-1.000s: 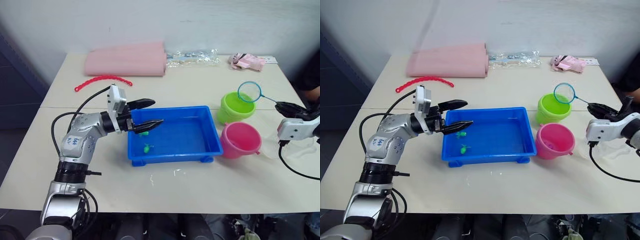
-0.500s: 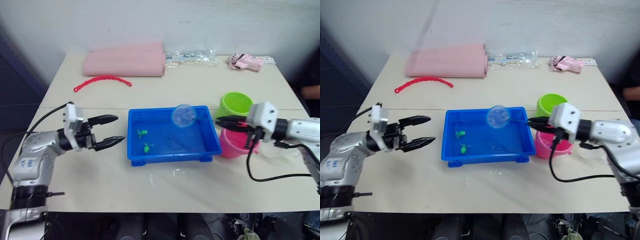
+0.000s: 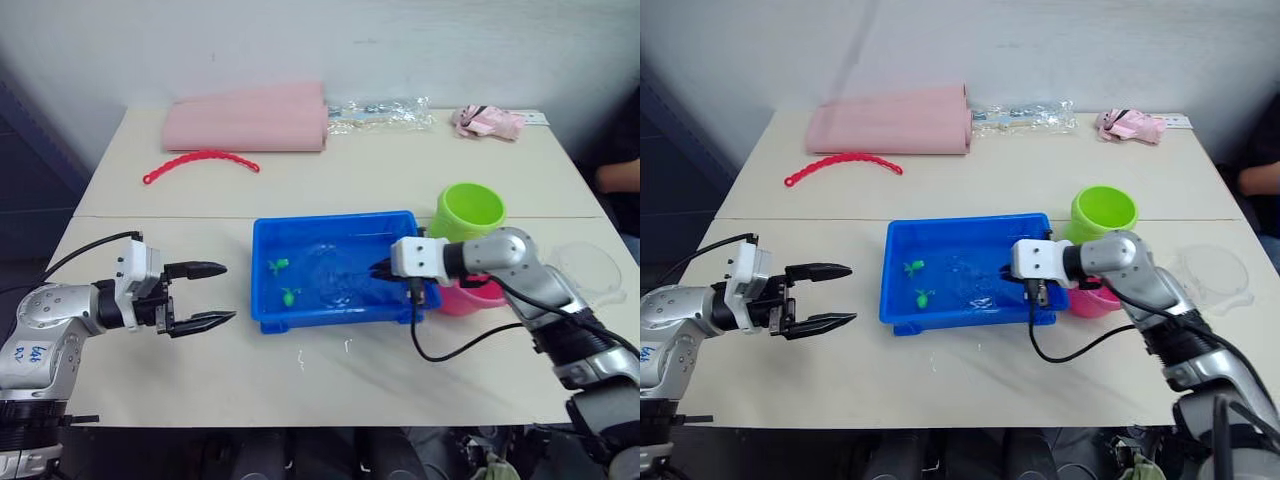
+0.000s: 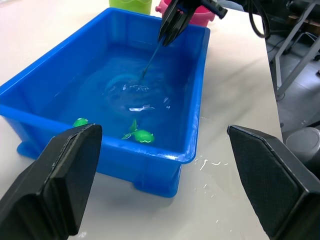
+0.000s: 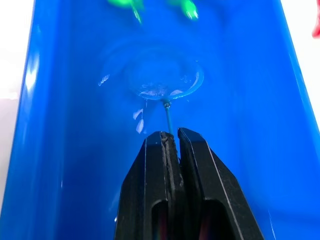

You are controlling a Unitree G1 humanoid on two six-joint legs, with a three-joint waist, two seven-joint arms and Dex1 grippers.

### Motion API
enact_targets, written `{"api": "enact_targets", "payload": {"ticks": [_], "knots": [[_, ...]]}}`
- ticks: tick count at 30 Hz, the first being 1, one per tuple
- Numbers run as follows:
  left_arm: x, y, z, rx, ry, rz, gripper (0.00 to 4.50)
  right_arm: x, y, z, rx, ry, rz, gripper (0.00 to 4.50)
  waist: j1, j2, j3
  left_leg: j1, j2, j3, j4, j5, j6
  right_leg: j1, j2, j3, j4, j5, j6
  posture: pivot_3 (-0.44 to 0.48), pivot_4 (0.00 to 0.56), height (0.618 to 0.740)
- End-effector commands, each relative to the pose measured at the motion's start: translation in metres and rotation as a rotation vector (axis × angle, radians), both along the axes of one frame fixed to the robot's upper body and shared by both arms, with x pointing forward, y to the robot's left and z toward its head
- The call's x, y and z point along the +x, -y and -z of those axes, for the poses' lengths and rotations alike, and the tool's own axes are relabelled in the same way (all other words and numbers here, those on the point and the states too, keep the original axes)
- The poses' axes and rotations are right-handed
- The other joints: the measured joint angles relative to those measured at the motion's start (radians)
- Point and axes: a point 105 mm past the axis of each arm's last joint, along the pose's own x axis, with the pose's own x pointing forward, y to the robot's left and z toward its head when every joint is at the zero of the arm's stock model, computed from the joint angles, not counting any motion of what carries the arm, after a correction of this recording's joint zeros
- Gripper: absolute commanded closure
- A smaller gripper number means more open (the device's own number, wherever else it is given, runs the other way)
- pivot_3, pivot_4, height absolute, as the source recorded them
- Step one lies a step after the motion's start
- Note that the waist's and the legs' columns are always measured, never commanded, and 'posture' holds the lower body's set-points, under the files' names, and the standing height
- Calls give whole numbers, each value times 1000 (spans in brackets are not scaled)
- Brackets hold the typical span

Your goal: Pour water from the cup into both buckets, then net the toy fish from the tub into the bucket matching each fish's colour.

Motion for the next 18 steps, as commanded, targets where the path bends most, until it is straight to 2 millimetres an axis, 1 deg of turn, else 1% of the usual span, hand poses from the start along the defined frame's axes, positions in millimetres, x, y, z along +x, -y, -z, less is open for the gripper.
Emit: {"api": "enact_targets", "payload": {"ticks": [1, 4, 7, 11, 18], "knots": [[-4, 0, -8, 18, 25, 3, 137, -6, -17, -4, 61, -20, -41, 4500, -1, 0, 0, 0, 0, 0, 0, 0, 0, 0, 0, 0, 1, 0, 0, 0, 150, 740], [-5, 1, -9, 17, 23, -2, 137, -10, -24, -3, 102, -71, -52, 4500, -1, 0, 0, 0, 0, 0, 0, 0, 0, 0, 0, 0, 1, 0, 0, 0, 150, 740], [-7, 2, -11, 8, 30, -1, 137, -9, -23, -8, 178, -124, -18, 4500, -1, 0, 0, 0, 0, 0, 0, 0, 0, 0, 0, 0, 1, 0, 0, 0, 150, 740], [-8, 4, -14, -16, 35, 0, 137, -9, -11, -15, 237, -169, 19, 4500, 0, 0, 0, 0, 0, 0, 0, 0, 0, 0, 0, 0, 1, 0, 0, 0, 150, 740], [-5, 11, -26, -109, 42, -7, 137, -19, 17, -28, 341, -236, 78, 4500, 1, 0, 0, 0, 0, 0, 0, 0, 0, 0, -1, 0, 1, 0, 0, 0, 150, 740]]}}
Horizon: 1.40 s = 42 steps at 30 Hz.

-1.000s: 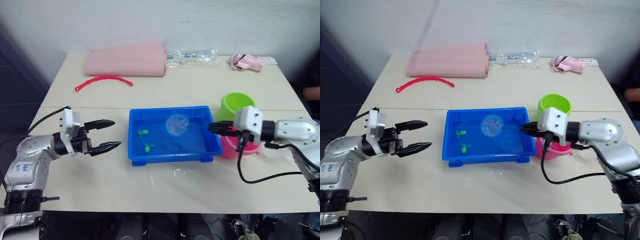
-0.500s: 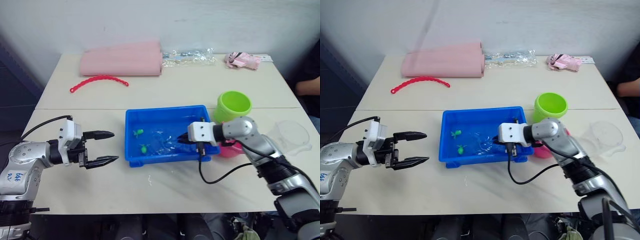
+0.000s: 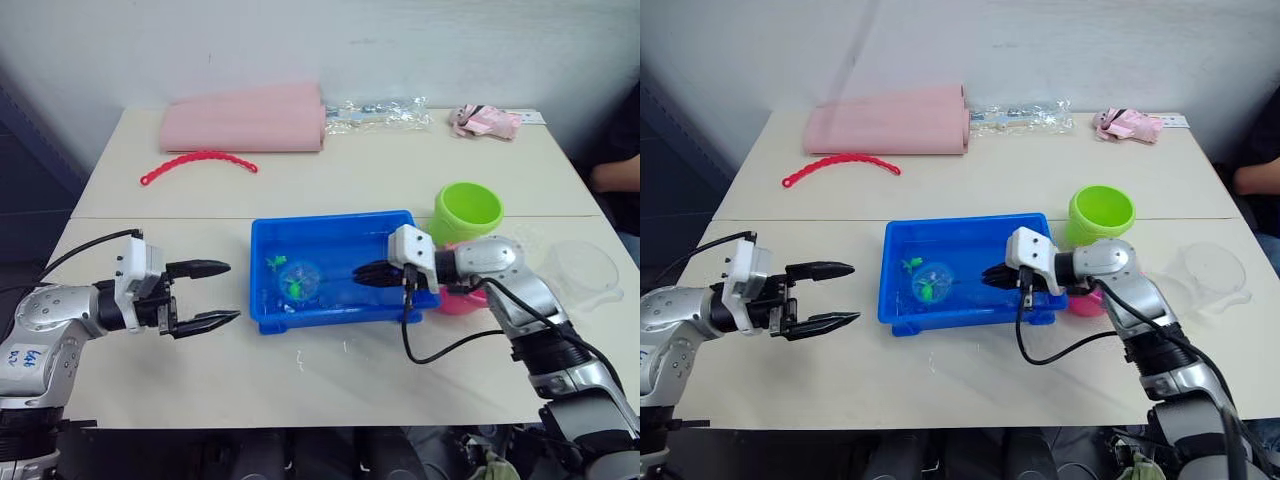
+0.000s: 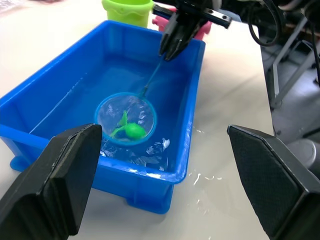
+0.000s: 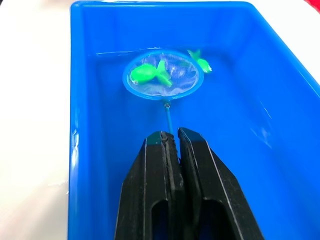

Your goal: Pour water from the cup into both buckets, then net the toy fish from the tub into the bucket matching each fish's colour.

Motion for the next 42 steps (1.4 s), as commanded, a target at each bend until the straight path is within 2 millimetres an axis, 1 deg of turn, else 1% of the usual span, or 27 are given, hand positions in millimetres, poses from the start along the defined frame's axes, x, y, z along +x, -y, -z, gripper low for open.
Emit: {"api": "enact_targets", "payload": {"ticks": [1, 2, 6, 10, 14, 16, 20, 23, 26, 29, 32, 33, 37, 40, 42], "knots": [[0, 5, -19, -59, 54, 8, 137, -9, 13, -21, 65, 17, 5, 4500, 0, 0, 0, 0, 0, 0, 0, 0, 0, 0, 0, 0, 0, 0, 0, 0, 150, 740], [1, 6, -21, -68, 55, 8, 137, -11, 17, -22, 69, 11, 13, 4500, 0, 0, 0, 0, 0, 0, 0, 0, 0, 0, 0, 0, 0, 0, 0, 0, 150, 740], [6, 15, -25, -110, 47, 23, 137, -11, 43, -38, 114, 81, 106, 4500, 1, 0, 0, 0, 0, 0, 0, 0, 0, 0, 0, 0, 0, 0, 0, 0, 150, 740], [13, 24, -24, -118, 70, 41, 137, -16, 59, -43, 119, 101, 162, 4500, 2, 0, 0, 0, 0, 0, 0, 0, 0, 0, 0, 0, 0, 0, 0, 0, 150, 740], [27, 42, -31, -149, 120, 59, 137, -22, 78, -51, 141, 129, 223, 4500, 11, 0, 0, 0, 0, 0, 1, 0, 0, 1, 0, 0, 0, 0, 0, 0, 150, 740], [33, 51, -34, -151, 162, 61, 137, -26, 86, -59, 180, 138, 262, 4500, 13, 0, 0, 0, -1, 1, 1, 0, 0, 1, 1, 0, 0, 0, 0, 0, 150, 740], [37, 65, -39, -210, 171, 83, 137, -38, 101, -73, 212, 151, 307, 4500, 23, 0, 0, 0, 0, 1, 1, 0, 0, 1, 1, 0, 0, 0, 0, 0, 150, 740], [39, 74, -41, -226, 176, 108, 137, -40, 117, -85, 223, 193, 370, 4500, 27, 0, 0, 0, -1, 1, 1, 0, 0, 1, 1, 1, 0, 0, 0, 0, 150, 740], [44, 80, -46, -247, 190, 121, 137, -34, 142, -95, 185, 240, 471, 4500, 27, 0, 0, 0, -1, 1, 2, 0, 1, 1, 1, 1, -3, 0, 0, 0, 150, 740], [46, 83, -50, -263, 205, 129, 137, -26, 160, -98, 143, 287, 556, 4500, 27, 0, 0, 0, -1, 1, 3, 1, 1, 1, 1, 1, -4, 0, 1, 0, 150, 740], [48, 86, -49, -265, 207, 136, 137, -7, 192, -96, 66, 386, 698, 4500, 26, 0, 0, 1, -1, 2, 2, 1, 1, 2, 1, 1, -5, 0, 1, 0, 150, 740], [48, 87, -48, -263, 209, 140, 137, -4, 199, -95, 30, 412, 717, 4500, 26, 0, 0, 1, -1, 2, 2, 1, 1, 2, 1, 1, -5, 0, 1, 0, 150, 740], [47, 91, -47, -250, 237, 154, 137, 5, 213, -93, -66, 475, 760, 4500, 24, 0, 0, 1, -1, 3, 1, 1, 1, 1, 1, 1, -5, 0, 1, 0, 150, 740], [45, 94, -47, -250, 232, 164, 137, 11, 220, -91, -124, 516, 778, 4500, 24, 0, 0, 1, -1, 4, 1, 1, 1, 1, 1, 2, -5, 0, 1, 0, 150, 740], [44, 95, -46, -243, 227, 175, 137, 13, 225, -88, -201, 552, 781, 4500, 24, 0, 0, 1, -1, 3, 2, 1, 1, 1, 1, 2, -5, 0, 1, 0, 150, 740]]}}
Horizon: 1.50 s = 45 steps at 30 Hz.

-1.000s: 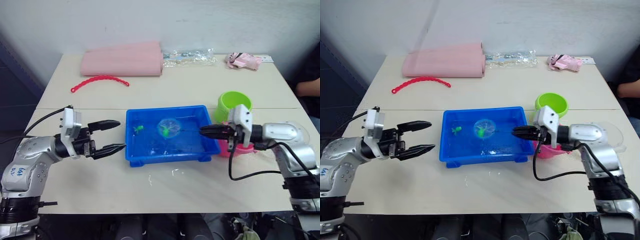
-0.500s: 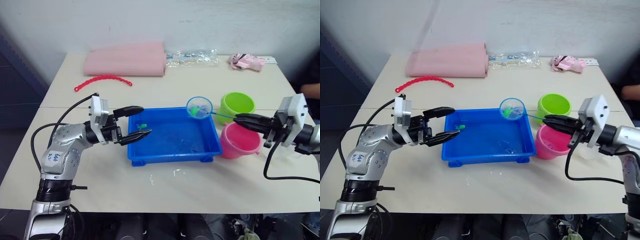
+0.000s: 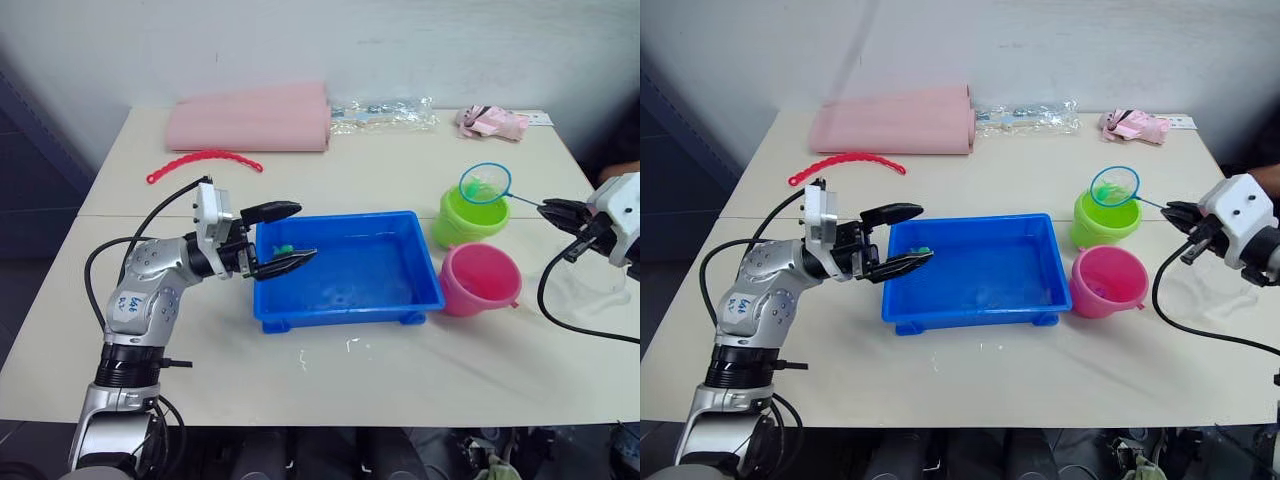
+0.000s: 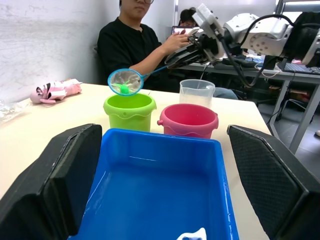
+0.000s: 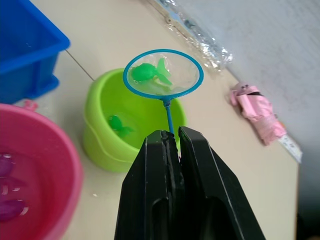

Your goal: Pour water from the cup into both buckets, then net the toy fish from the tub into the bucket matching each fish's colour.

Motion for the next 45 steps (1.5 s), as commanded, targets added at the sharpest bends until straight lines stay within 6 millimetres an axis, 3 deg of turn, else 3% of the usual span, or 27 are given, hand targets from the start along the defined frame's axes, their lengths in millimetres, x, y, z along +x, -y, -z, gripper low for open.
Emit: {"api": "enact_targets", "payload": {"ticks": [1, 6, 10, 26, 37, 45], "knots": [[-5, 5, -7, 9, 37, 30, 137, 1, 13, -12, -158, 74, 54, 4500, 0, 0, 0, 0, 0, 0, 0, 0, 0, 0, 0, 0, 0, 0, 0, 0, 150, 740], [-5, 8, -6, 12, 29, 33, 137, 2, 24, -10, -326, 151, 89, 4500, 2, 0, 0, 0, 0, 0, 0, 0, 0, 0, 0, 0, 0, 0, 0, 0, 150, 740], [-4, 8, -3, 26, 25, 26, 137, -4, 25, -6, -574, 230, 37, 4500, 0, 1, 0, 0, 0, 0, 0, 0, 0, 0, 0, 0, 0, 0, 0, 0, 150, 740], [-3, 2, -5, 39, -3, 2, 137, -7, 12, -8, -997, 416, -83, 4500, -4, 1, 0, 0, 0, 0, 0, 1, -1, 0, 0, 1, 0, 0, 0, 0, 150, 740], [0, 5, -1, 59, -30, -4, 137, -4, -8, 0, -1148, 478, -239, 4500, -4, 1, 0, 0, 0, 0, 0, 1, -2, 0, 0, 2, 0, 0, 0, 0, 150, 740], [2, 5, -1, 60, -26, -2, 137, -1, 7, -12, -1099, 491, -125, 4500, -4, 1, 0, 0, 0, 0, 0, 1, -2, 0, 0, 2, 0, 0, 0, 0, 150, 740]]}}
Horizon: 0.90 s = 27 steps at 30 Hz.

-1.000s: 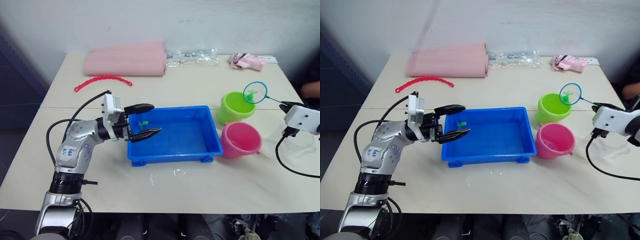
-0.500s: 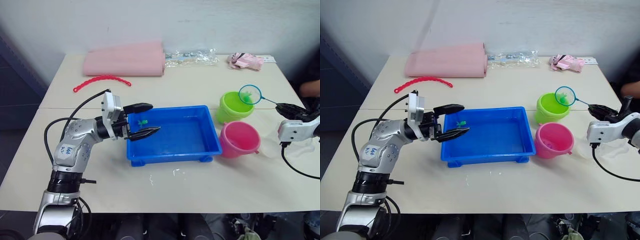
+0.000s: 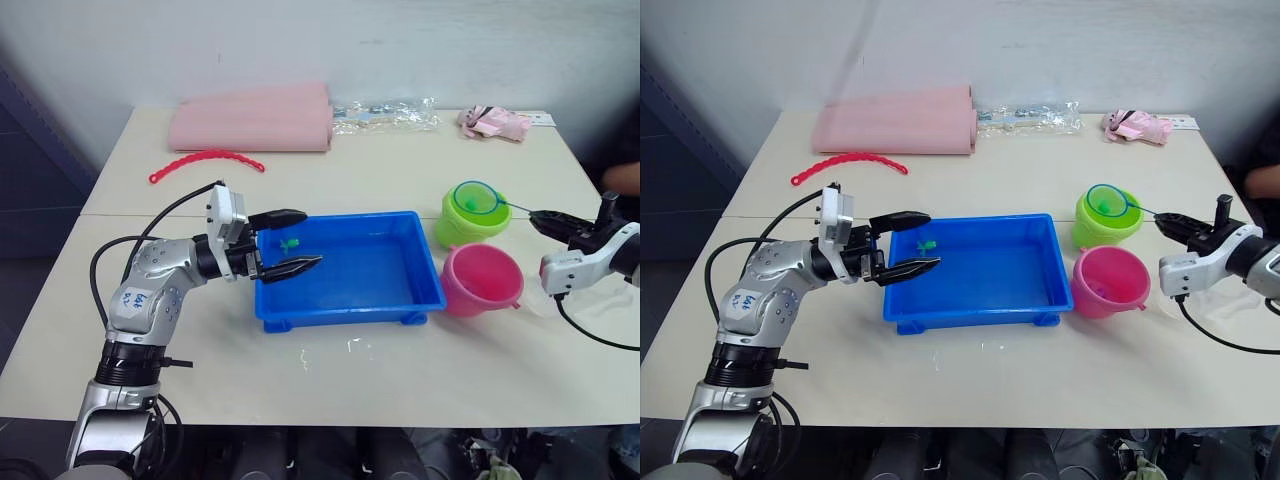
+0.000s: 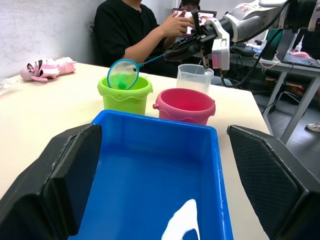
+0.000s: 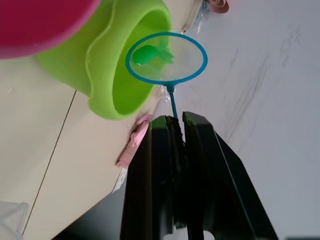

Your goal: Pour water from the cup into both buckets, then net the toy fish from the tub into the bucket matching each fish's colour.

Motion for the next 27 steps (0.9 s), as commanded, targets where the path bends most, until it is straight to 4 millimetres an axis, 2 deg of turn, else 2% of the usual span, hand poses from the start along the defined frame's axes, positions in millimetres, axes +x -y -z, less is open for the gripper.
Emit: {"api": "enact_targets", "payload": {"ticks": [1, 3, 7, 10, 11, 13, 15, 18, 20, 24, 27], "knots": [[-1, 0, -9, 5, 47, 4, 137, -2, 11, -25, 18, 79, 39, 4500, 0, 0, 0, 0, 0, 0, 0, 0, 0, 0, 0, 0, 0, 0, 0, 0, 150, 740], [-1, -1, -9, 7, 47, 1, 137, -2, 11, -28, -25, 98, 36, 4500, -1, 0, 0, 0, 0, 0, 0, 0, 0, 0, 0, 0, 0, 0, 0, 0, 150, 740], [-1, -1, -8, 8, 47, 0, 137, -4, 4, -14, -14, 34, 3, 4500, -1, 0, 0, 0, 0, 0, 0, 0, 0, 0, 0, 0, 0, 0, 0, 0, 150, 740], [-1, 0, -8, 7, 48, 0, 137, -6, 3, -16, -14, 52, -8, 4500, -1, 0, 0, 0, 0, 0, 0, 0, 0, 0, 0, 0, 0, 0, 0, 0, 150, 740], [-1, -1, -8, 5, 48, -4, 137, -7, 0, -20, -9, 63, -25, 4500, -1, 0, 0, 0, 0, 0, 0, 0, 0, 0, 0, 0, 0, 0, 0, 0, 150, 740], [-1, -1, -8, 2, 46, -6, 137, -9, -8, -15, -19, 36, -62, 4500, -1, 0, 0, 0, 0, 0, 0, 0, 0, 0, 0, 0, 0, 0, 0, 0, 150, 740], [-2, 0, -6, 1, 44, -4, 137, -10, -4, -14, -25, 32, -47, 4500, -1, 0, 0, 0, 0, 0, 0, 0, 0, 0, 0, 0, 0, 0, 0, 0, 150, 740], [-1, 1, -6, -3, 45, -7, 137, -8, 12, -28, -3, 103, 32, 4500, -1, 0, 0, 0, 0, 0, 0, 0, 0, 0, 0, 0, 0, 0, 0, 0, 150, 740], [-1, 1, -6, -7, 47, -12, 137, -8, 11, -31, 2, 112, 27, 4500, -1, 0, 0, 0, 0, 0, 0, 0, 0, 0, 0, 0, 0, 0, 0, 0, 150, 740], [0, 1, -5, -7, 49, -17, 137, -10, 5, -23, 25, 87, 0, 4500, -1, 0, 0, 0, 0, 0, 0, 0, 0, 0, 0, 0, 0, 0, 0, 0, 150, 740], [0, 0, -5, -9, 51, -19, 137, -11, 7, -31, 113, 114, 12, 4500, 0, 0, 0, 0, 0, 0, 0, 0, 0, 0, 0, 0, 0, 0, 0, 0, 150, 740]]}}
